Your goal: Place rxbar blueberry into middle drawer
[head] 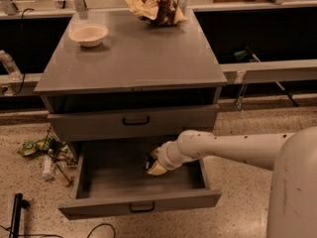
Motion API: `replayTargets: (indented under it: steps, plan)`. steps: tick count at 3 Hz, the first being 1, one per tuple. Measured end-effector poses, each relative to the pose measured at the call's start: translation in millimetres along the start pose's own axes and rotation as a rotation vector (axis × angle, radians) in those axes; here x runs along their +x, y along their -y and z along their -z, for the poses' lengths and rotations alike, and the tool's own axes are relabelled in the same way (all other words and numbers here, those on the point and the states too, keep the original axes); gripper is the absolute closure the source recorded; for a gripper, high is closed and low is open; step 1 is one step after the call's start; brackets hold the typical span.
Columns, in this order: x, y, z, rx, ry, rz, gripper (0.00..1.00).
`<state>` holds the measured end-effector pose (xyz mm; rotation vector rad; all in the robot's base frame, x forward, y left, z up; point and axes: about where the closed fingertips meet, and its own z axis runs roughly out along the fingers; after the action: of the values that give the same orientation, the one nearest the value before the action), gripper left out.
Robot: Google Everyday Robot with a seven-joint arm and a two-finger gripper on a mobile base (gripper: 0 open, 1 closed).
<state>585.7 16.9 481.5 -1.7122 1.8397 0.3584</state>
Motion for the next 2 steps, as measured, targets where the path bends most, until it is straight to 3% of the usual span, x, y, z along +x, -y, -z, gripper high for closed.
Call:
replayTargets:
  steps: [1, 2]
  plan:
    - [-4.7, 5.6, 13.9, 0.041, 0.004, -0.022, 0.17]
    - [-6.4, 7.0, 30.6, 0.080, 0.016, -0.063, 0.05]
